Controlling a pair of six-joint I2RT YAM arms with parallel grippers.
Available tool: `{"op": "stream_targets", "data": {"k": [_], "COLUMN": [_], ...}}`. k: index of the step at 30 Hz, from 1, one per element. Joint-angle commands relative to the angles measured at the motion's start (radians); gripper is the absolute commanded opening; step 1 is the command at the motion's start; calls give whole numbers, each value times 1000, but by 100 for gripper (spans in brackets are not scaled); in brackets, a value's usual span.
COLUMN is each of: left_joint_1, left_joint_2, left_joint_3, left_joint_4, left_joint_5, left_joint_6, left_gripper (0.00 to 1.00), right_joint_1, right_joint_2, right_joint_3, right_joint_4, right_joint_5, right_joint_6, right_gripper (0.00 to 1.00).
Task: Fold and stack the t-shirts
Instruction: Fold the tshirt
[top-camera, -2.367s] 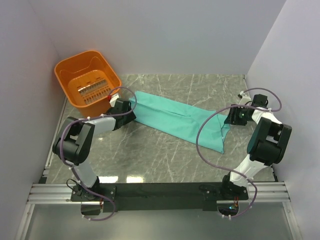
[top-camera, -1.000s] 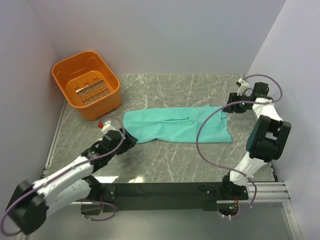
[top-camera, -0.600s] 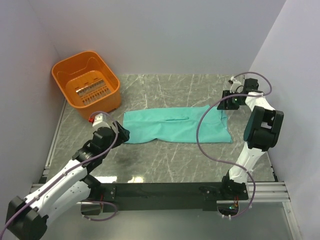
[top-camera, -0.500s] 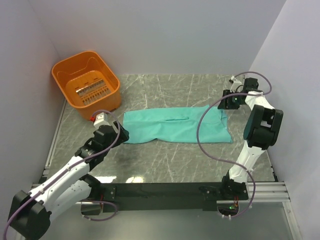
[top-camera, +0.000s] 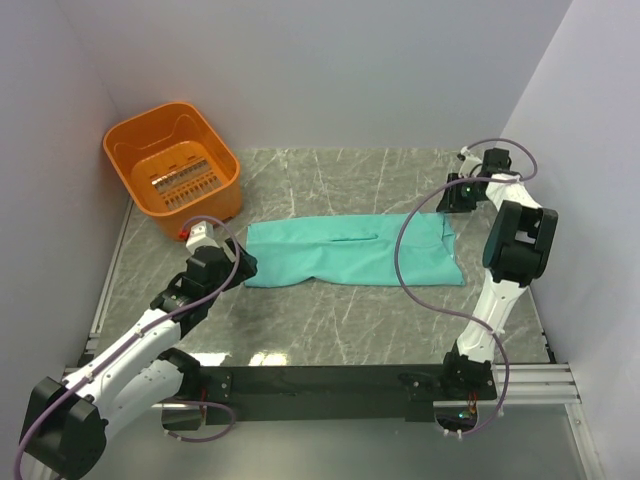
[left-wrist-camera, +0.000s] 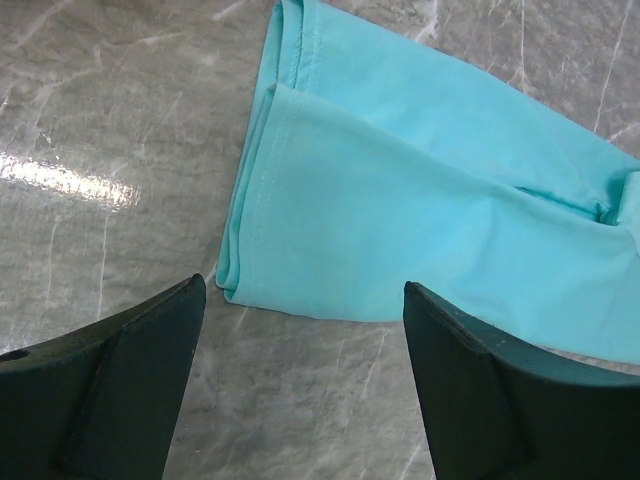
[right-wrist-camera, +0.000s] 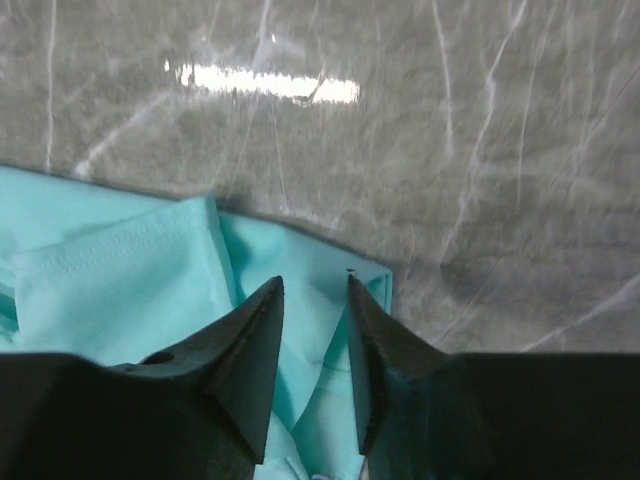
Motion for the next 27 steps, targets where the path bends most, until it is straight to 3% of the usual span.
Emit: {"op": "stream_targets", "data": {"k": [1,3,6,9,16,27], "left_joint_1": [5,7,10,12,16,18], "left_joint_2": [-12,-11,-6,0,-5,-9], "left_joint_3": [7,5,4,4,-9,-19], "left_joint_4": [36,34,39,36,53,54], "left_joint_5": [11,11,9,9,12,17], "left_joint_6": [16,13,15,12,7,2], "left_gripper": [85,85,85,85,85,85], "right_joint_1": [7,7,7,5,4,2], "right_joint_2": [35,50,46,35,-69,-34], "right_joint_3": [99,117,128,148,32,-22], "right_joint_4": [-47,-57,-37,-29,11,1], "right_joint_5": [-5,-17,-6,10,44,64], "right_joint_6": [33,39,62,73,62,96], "right_gripper": [35,28,8,5,37,39]}}
